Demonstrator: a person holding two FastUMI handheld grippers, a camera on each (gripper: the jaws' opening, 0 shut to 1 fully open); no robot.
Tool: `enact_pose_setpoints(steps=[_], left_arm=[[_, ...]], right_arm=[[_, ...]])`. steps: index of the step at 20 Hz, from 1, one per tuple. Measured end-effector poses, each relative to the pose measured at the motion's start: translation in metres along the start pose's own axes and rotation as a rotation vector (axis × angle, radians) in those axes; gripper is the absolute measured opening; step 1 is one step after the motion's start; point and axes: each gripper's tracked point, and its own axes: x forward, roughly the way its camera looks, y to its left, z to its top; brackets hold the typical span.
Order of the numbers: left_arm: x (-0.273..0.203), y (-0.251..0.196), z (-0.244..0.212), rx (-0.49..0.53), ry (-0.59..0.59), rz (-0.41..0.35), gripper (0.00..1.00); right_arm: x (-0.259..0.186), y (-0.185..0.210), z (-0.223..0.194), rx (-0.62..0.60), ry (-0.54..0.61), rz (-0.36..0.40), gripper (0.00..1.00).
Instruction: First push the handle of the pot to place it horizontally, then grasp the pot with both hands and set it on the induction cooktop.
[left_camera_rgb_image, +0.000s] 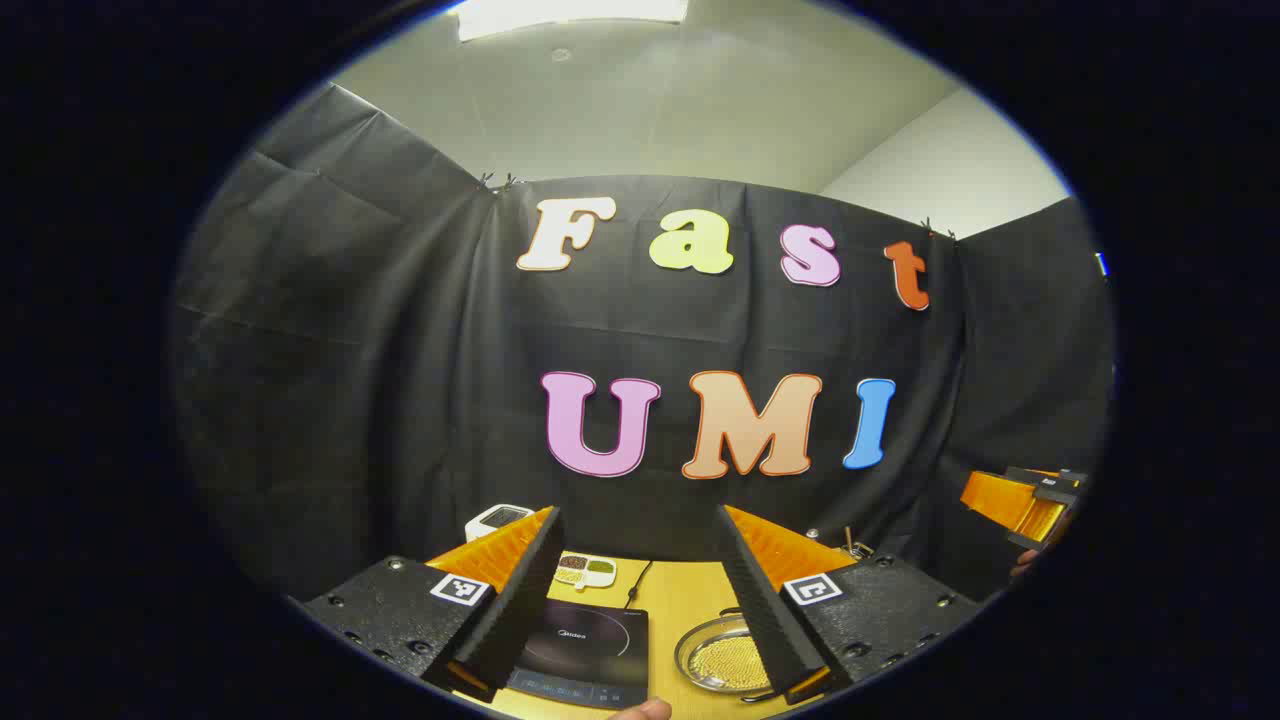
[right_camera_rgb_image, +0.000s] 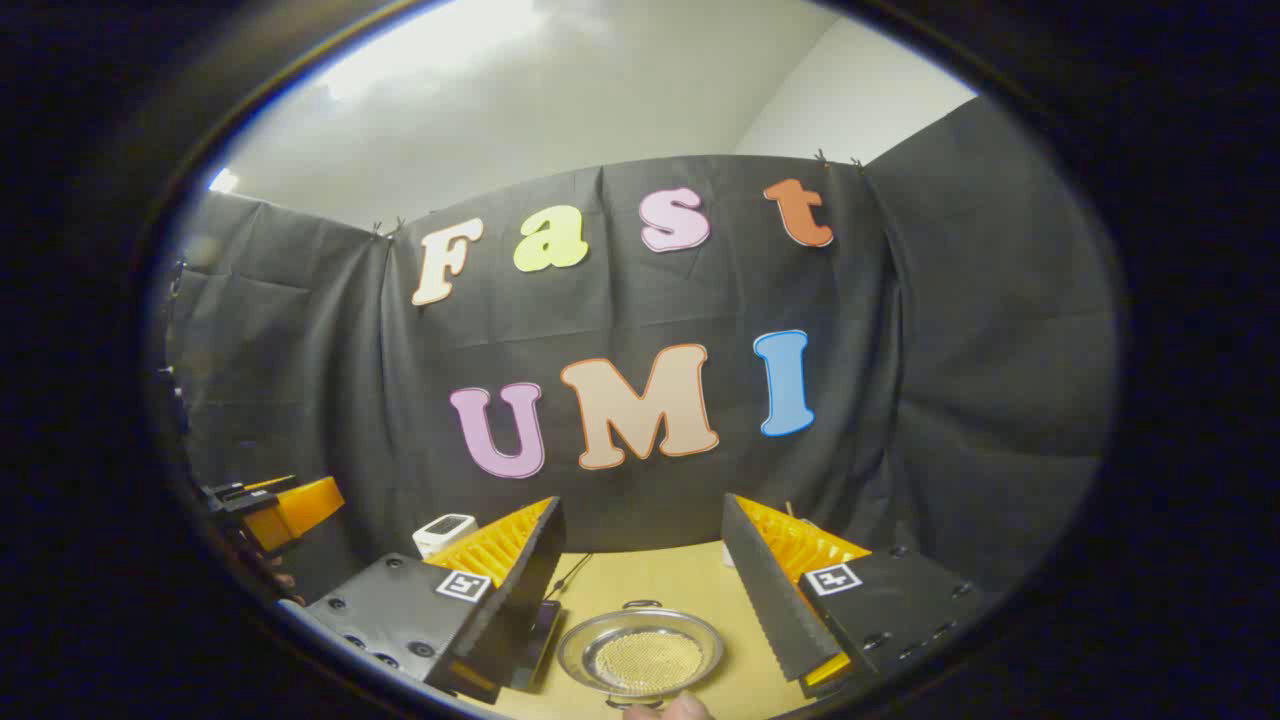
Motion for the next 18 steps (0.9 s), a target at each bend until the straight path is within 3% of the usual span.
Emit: enact_pose_setpoints(steps=[1,3,4,11,12,13,14,16,17,18], left_arm=[[0.000,-0.002,-0.002,0.005,0.004,-0.003,0.91],[0.000,0.000,-0.001,0.023,0.002,-0.001,0.95],[-0.002,0.003,0.000,0.033,0.001,0.005,0.92],[-0.005,0.009,-0.014,0.023,0.034,0.012,0.95],[-0.006,0.008,-0.013,0.028,0.030,0.010,0.95],[-0.005,0.006,-0.012,0.036,0.028,0.009,0.95],[-0.005,0.005,-0.013,0.046,0.028,0.008,0.99],[-0.008,0.002,-0.013,0.061,0.029,0.007,0.95],[-0.008,0.000,-0.012,0.066,0.028,0.007,0.92],[-0.009,-0.002,-0.012,0.073,0.026,0.010,0.95]], right_arm=[[0.001,-0.001,0.001,0.002,0.001,-0.001,0.97],[0.001,-0.001,0.000,0.006,0.004,-0.002,0.97],[0.001,-0.001,0.001,0.008,0.002,0.000,0.97],[0.001,0.003,-0.006,-0.027,0.016,0.014,0.97],[0.001,0.003,-0.007,-0.027,0.015,0.017,0.92],[0.002,0.003,-0.006,-0.025,0.017,0.019,0.97],[0.002,0.003,-0.007,-0.021,0.019,0.024,0.97],[0.001,-0.002,-0.008,-0.027,0.022,0.023,0.97],[0.001,-0.004,-0.008,-0.035,0.021,0.023,0.92],[0.001,-0.004,-0.010,-0.040,0.024,0.030,0.97]])
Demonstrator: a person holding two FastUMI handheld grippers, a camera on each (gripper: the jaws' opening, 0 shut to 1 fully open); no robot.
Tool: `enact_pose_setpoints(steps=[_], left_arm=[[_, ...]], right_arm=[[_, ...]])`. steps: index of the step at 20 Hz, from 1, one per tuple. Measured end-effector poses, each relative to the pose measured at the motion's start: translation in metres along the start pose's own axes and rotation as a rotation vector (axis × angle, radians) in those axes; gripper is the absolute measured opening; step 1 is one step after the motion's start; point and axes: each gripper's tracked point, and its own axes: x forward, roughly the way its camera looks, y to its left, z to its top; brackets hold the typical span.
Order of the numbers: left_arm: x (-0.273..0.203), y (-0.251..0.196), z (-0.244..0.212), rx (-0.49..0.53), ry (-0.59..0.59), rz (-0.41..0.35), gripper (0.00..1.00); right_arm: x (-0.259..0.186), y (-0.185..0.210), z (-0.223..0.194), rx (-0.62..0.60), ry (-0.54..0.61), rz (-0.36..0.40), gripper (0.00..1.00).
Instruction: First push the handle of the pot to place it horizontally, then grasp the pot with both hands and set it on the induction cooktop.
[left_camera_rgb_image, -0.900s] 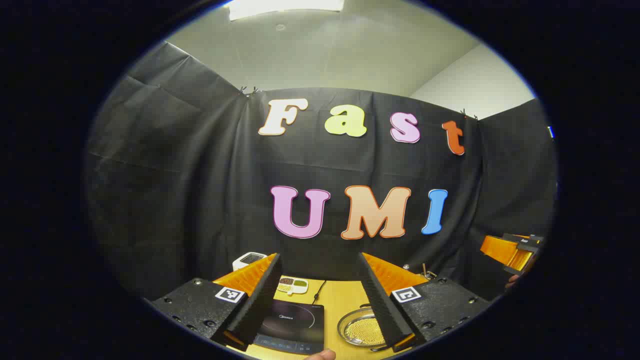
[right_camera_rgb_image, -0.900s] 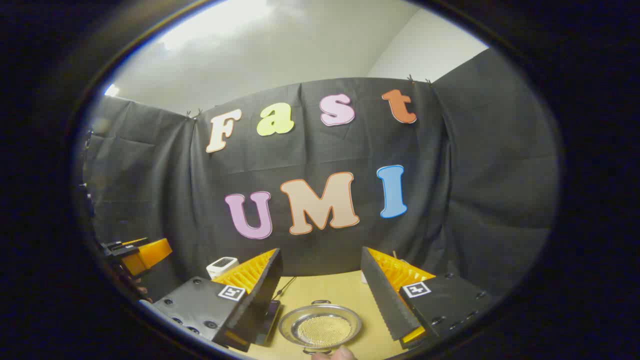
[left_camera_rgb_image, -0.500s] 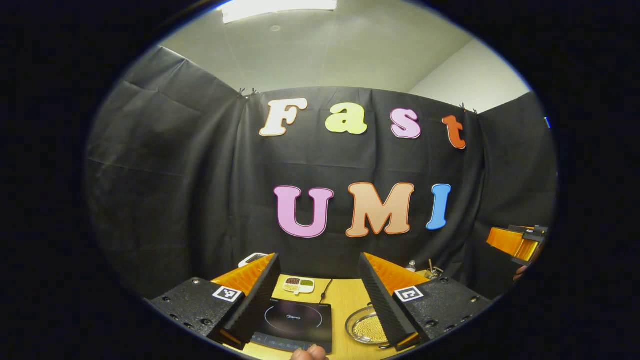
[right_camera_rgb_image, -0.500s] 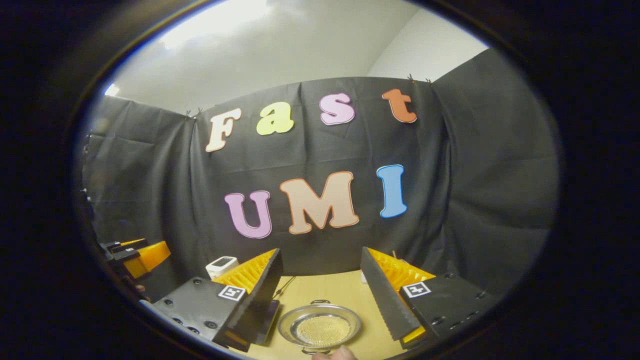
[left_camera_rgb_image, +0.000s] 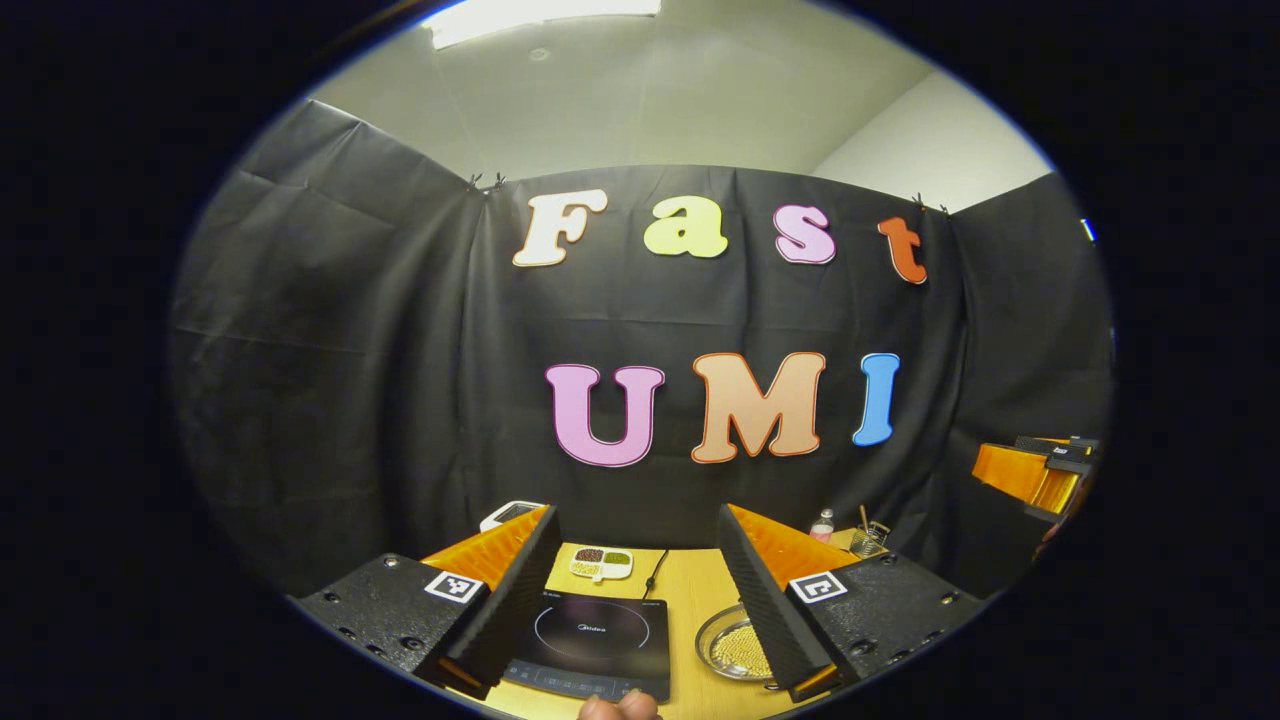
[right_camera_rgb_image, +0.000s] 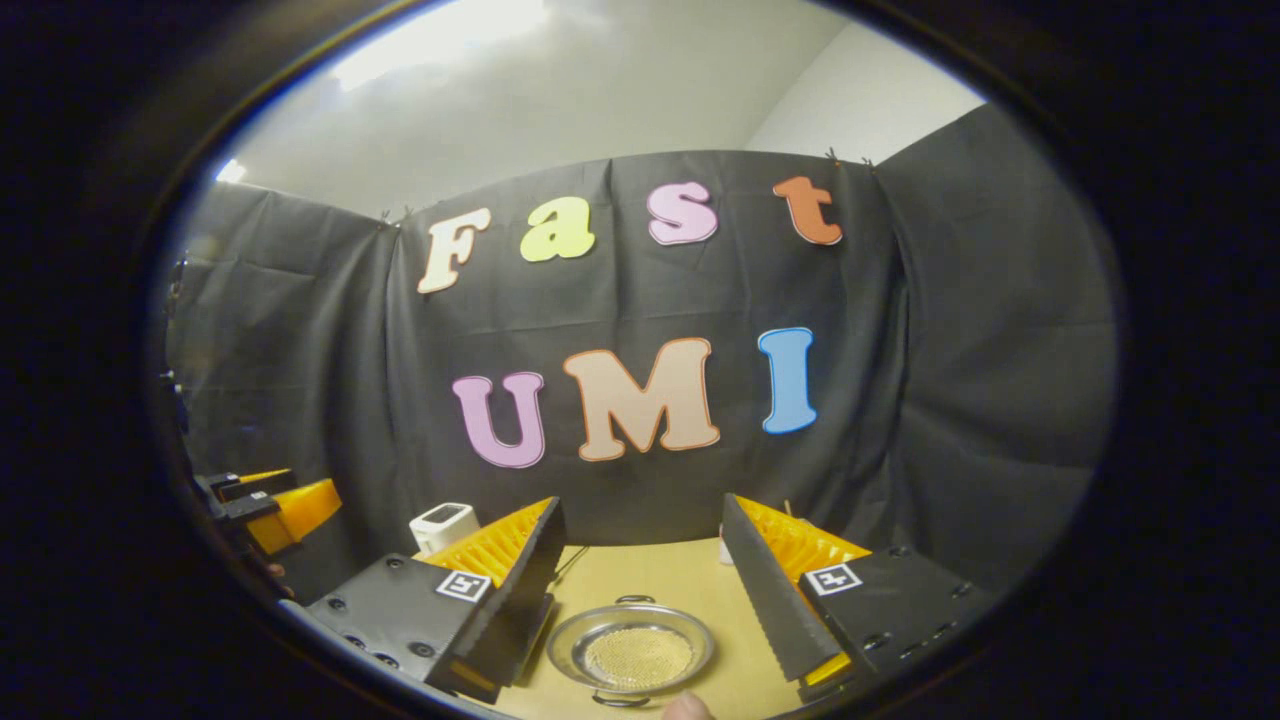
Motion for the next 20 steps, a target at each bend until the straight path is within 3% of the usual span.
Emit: enact_pose_setpoints(steps=[1,4,7,9,10,12,13,14,16,20], left_arm=[[-0.001,-0.001,-0.001,0.005,0.001,0.003,0.95],[-0.003,-0.008,-0.002,0.014,0.011,0.008,0.92],[-0.008,-0.011,-0.001,0.033,0.007,0.018,0.96],[-0.012,-0.010,0.000,0.044,0.004,0.028,0.95],[-0.014,-0.008,-0.002,0.045,0.008,0.034,0.92],[-0.014,-0.006,-0.006,0.036,0.014,0.032,0.92],[-0.012,-0.007,-0.011,0.031,0.020,0.019,0.95],[-0.007,-0.007,-0.015,0.032,0.023,0.003,0.92],[0.007,-0.001,-0.018,0.054,0.038,-0.025,0.92],[0.034,0.017,-0.005,0.079,-0.030,-0.067,0.92]], right_arm=[[-0.001,0.001,-0.003,-0.003,0.007,0.010,0.92],[-0.002,0.006,-0.014,-0.009,0.029,0.049,0.92],[-0.002,0.009,-0.021,-0.009,0.043,0.086,0.72],[-0.003,0.016,-0.028,0.001,0.053,0.122,0.66],[0.000,0.017,-0.029,0.007,0.051,0.126,0.58],[0.006,0.015,-0.039,0.000,0.068,0.112,0.28],[0.009,0.023,-0.052,0.009,0.103,0.127,0.19],[0.007,0.038,-0.063,0.041,0.130,0.175,0.00],[0.015,0.051,-0.080,0.104,0.177,0.174,0.00],[0.030,0.066,-0.149,0.171,0.378,0.123,0.02]])
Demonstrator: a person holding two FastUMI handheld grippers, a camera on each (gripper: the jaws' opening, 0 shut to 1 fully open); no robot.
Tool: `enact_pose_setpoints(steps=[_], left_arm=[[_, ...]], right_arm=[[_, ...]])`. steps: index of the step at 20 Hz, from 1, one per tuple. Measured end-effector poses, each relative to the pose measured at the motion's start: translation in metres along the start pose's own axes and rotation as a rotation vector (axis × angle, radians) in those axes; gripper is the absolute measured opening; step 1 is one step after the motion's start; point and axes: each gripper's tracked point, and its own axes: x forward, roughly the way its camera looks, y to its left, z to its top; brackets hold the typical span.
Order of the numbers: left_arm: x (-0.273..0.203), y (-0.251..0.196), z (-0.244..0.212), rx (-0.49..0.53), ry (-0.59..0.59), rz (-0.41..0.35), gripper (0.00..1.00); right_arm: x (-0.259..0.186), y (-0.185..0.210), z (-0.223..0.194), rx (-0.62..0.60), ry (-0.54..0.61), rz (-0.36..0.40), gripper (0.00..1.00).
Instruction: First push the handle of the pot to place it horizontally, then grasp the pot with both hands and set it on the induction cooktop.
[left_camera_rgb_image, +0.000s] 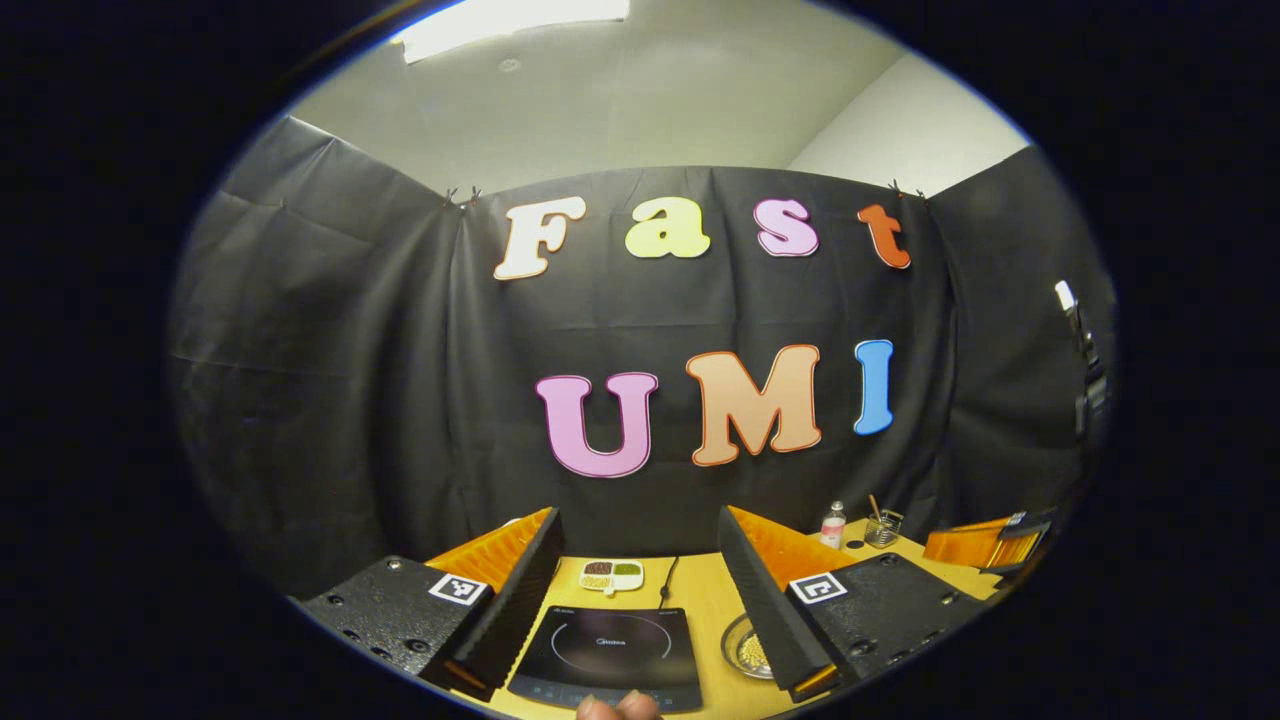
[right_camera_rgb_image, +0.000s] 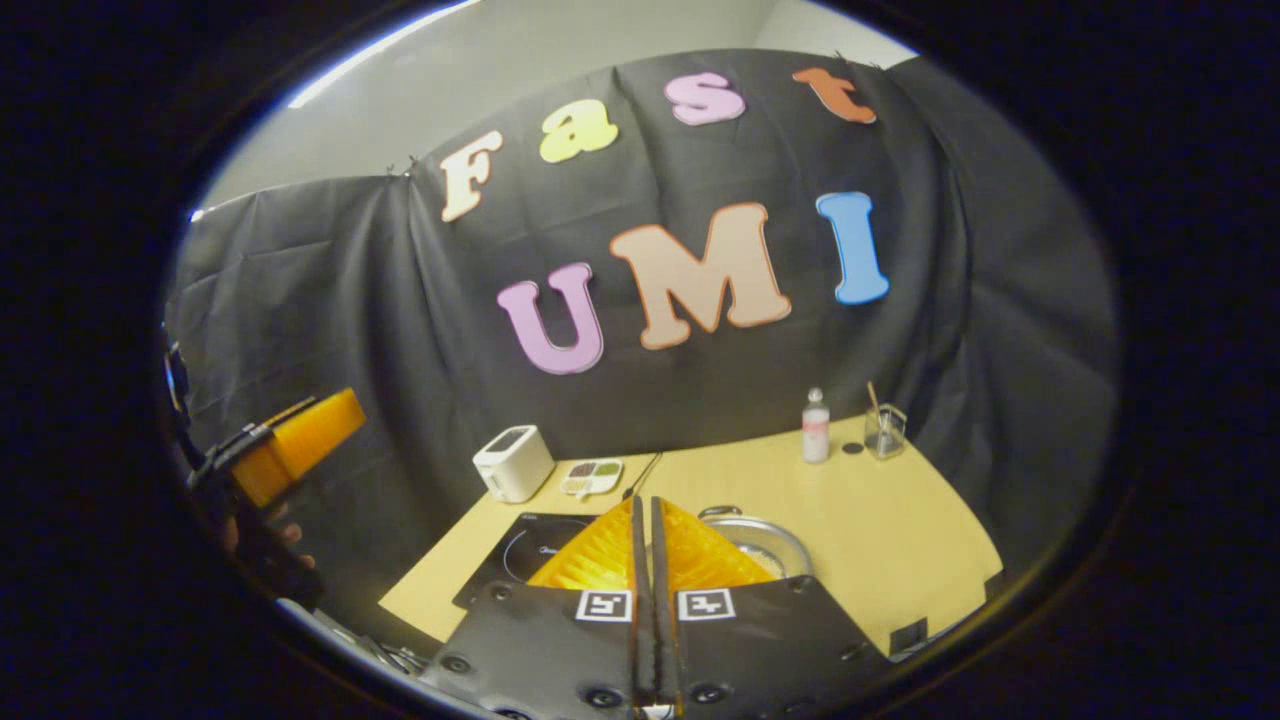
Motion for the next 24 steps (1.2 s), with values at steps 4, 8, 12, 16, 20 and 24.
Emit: enact_pose_setpoints(steps=[4,8,12,16,20,24], left_arm=[[0.020,-0.001,-0.015,0.017,-0.028,-0.111,0.94],[0.031,0.026,-0.042,-0.027,0.015,-0.115,0.97],[0.040,0.064,-0.060,-0.031,0.048,-0.057,0.97],[0.041,0.089,-0.082,-0.054,0.095,0.031,0.98],[0.037,0.096,-0.098,-0.057,0.141,0.073,0.97],[0.031,0.103,-0.102,-0.075,0.164,0.128,0.97]], right_arm=[[0.031,0.001,-0.056,0.015,0.133,-0.040,0.03],[0.051,-0.007,-0.130,0.044,0.314,-0.121,0.02],[0.062,-0.006,-0.176,0.088,0.438,-0.152,0.00],[0.062,-0.016,-0.236,0.032,0.631,-0.151,0.02],[0.074,-0.021,-0.268,0.058,0.725,-0.136,0.03],[0.073,-0.031,-0.290,0.040,0.797,-0.137,0.00]])
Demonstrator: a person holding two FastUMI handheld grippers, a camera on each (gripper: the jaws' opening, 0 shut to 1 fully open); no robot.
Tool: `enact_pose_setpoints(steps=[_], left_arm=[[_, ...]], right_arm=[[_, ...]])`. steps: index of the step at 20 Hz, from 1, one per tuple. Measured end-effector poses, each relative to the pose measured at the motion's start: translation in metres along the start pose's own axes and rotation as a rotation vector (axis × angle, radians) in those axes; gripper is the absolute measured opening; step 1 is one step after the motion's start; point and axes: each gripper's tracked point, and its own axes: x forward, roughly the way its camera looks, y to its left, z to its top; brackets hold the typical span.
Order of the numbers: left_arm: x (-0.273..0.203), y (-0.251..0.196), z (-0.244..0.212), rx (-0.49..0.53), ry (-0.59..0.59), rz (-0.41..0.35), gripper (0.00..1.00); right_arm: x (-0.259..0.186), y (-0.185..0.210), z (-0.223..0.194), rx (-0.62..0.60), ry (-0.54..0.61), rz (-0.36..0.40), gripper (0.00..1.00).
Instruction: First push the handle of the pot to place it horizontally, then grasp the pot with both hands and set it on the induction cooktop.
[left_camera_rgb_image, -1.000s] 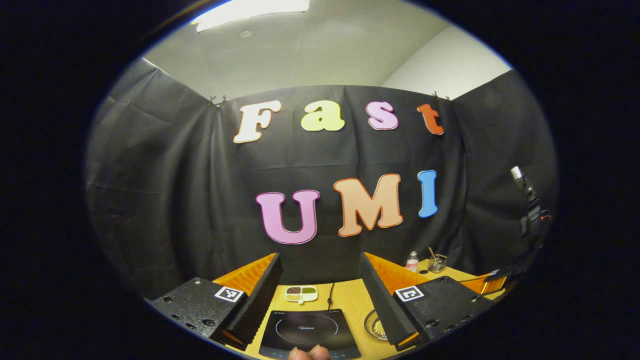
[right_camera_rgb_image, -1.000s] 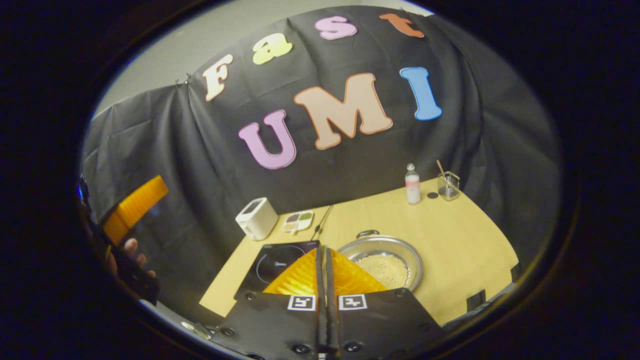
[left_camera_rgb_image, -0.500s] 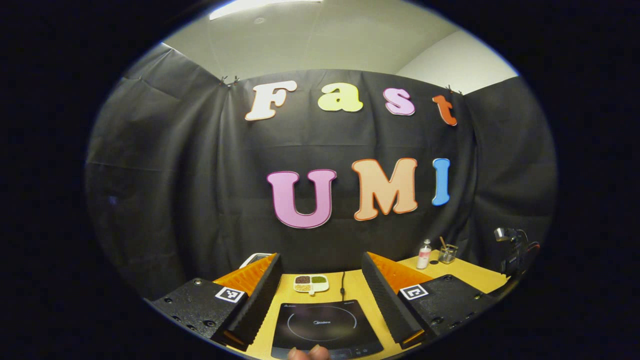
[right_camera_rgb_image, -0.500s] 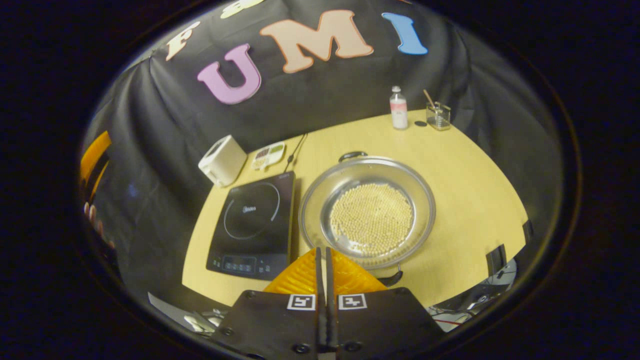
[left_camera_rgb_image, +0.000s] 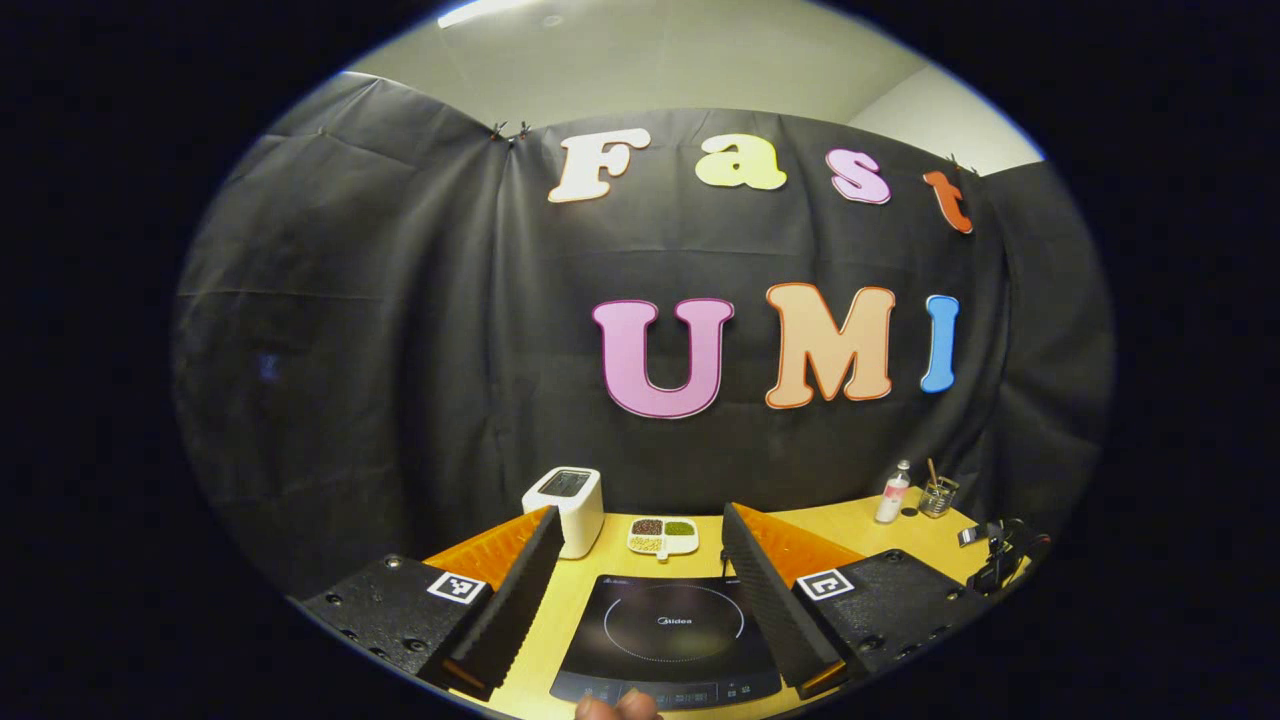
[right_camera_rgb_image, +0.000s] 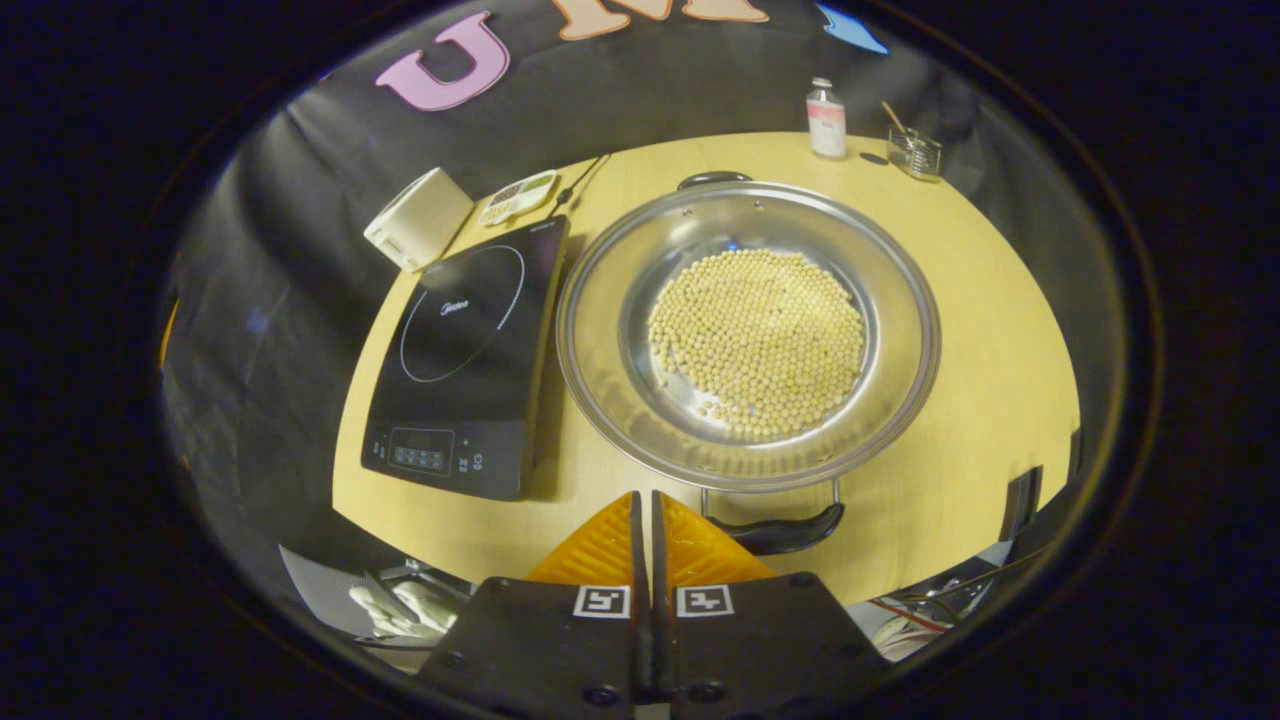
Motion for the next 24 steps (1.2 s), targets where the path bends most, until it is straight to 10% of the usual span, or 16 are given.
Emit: enact_pose_setpoints(steps=[24], left_arm=[[-0.007,0.037,0.002,0.013,-0.037,0.039,0.97]], right_arm=[[0.001,-0.129,0.015,0.105,0.001,-0.272,0.03]])
